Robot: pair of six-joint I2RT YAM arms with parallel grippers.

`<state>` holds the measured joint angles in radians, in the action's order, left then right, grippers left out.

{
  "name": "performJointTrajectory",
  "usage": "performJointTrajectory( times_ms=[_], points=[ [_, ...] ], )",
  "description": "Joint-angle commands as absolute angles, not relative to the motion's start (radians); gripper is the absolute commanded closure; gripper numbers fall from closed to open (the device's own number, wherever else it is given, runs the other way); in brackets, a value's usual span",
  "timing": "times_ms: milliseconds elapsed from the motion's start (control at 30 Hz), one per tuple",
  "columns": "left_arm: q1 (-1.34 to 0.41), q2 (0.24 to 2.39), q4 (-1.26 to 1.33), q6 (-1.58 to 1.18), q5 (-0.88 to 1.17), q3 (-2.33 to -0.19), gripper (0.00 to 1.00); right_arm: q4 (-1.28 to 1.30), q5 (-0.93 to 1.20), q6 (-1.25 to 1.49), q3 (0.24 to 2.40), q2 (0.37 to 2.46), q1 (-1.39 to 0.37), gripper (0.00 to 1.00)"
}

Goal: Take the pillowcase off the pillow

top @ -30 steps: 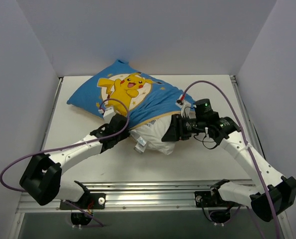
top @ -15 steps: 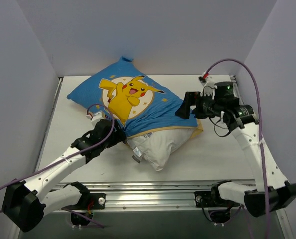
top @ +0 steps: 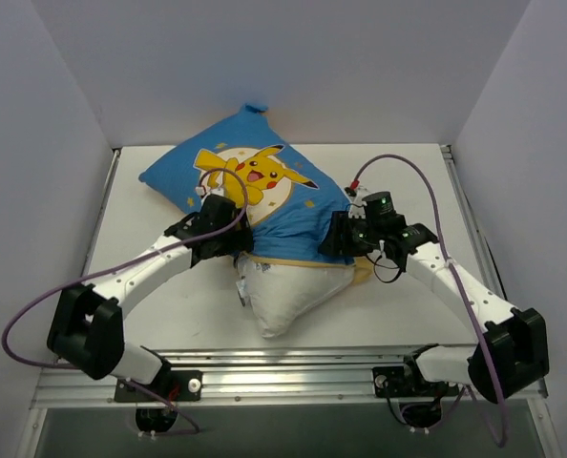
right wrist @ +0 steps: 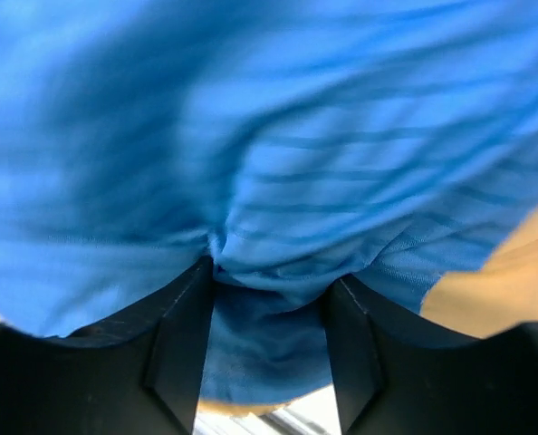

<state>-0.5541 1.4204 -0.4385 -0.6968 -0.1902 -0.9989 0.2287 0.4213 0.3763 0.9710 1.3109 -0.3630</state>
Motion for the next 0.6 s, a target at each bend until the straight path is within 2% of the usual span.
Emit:
performJointTrajectory(
  times_ms=[0,100,267,433,567],
  points=[
    [-0.561,1.499,-0.272,-0.637,-0.028,-1.130,0.04,0.262,0.580,0.520,0.882,1.173,-0.570,0.57],
    [-0.565,1.589,-0.256,-0.598,0.044,-1.209,0.04,0.244,0.565,0.584,0.848,1.088,-0.671,0.59],
    [-0.566,1.655,-0.259,-0.545,0.071,-1.310,0.04,0.204,0.529,0.632,0.813,1.080,-0.722,0.60],
    [-0.561,1.723,-0.302,-0.502,0.037,-1.446,0.04,0.167,0.376,0.585,0.845,1.186,-0.716,0.59],
    [-0.531,1.746,-0.366,-0.485,0.009,-1.560,0.03,0.141,0.351,0.528,0.937,1.319,-0.644,0.59]
  ],
)
